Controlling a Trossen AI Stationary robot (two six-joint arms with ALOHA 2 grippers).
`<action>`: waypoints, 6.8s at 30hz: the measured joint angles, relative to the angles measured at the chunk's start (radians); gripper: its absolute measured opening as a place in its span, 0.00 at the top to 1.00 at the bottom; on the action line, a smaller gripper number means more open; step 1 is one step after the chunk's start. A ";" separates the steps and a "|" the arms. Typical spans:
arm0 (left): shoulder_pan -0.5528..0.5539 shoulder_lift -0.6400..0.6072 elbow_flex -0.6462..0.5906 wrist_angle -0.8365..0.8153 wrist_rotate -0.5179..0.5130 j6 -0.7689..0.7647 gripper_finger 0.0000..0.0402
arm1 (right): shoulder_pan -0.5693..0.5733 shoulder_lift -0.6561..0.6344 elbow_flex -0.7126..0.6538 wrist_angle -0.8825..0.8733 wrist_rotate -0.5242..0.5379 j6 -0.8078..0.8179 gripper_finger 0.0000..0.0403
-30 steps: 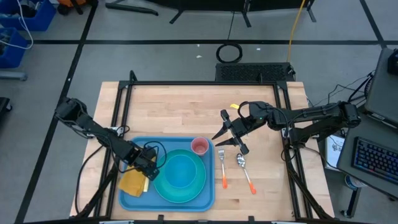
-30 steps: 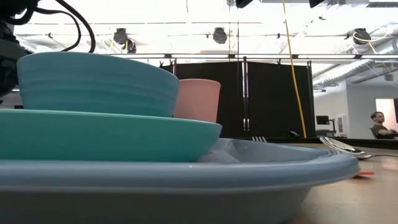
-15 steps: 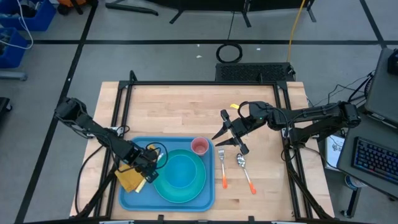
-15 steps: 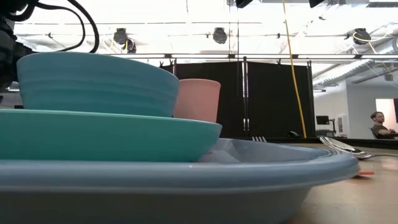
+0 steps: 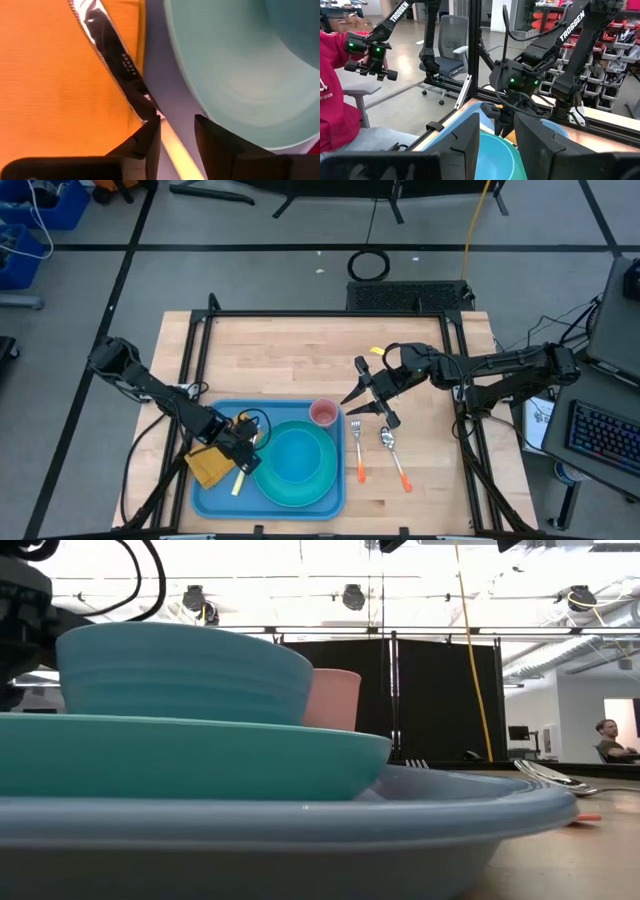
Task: Set up tray
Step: Put the yellow table knife on top of the yellow table napkin on the blue tray, then adjust the yellow table napkin on the blue tray
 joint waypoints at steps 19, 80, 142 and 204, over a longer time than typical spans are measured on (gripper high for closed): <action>-0.080 0.016 0.000 0.004 -0.101 -0.082 0.69 | 0.000 0.001 0.000 -0.003 0.000 0.000 0.72; -0.069 -0.076 0.000 -0.060 0.073 0.106 0.93 | -0.003 0.040 -0.001 0.031 0.027 0.002 0.72; -0.098 -0.378 -0.235 0.107 -0.099 0.166 0.64 | -0.002 0.040 -0.001 0.030 0.026 0.005 0.72; 0.048 -0.149 -0.041 -0.207 0.015 1.262 0.64 | -0.015 0.141 0.001 0.134 0.154 0.016 0.72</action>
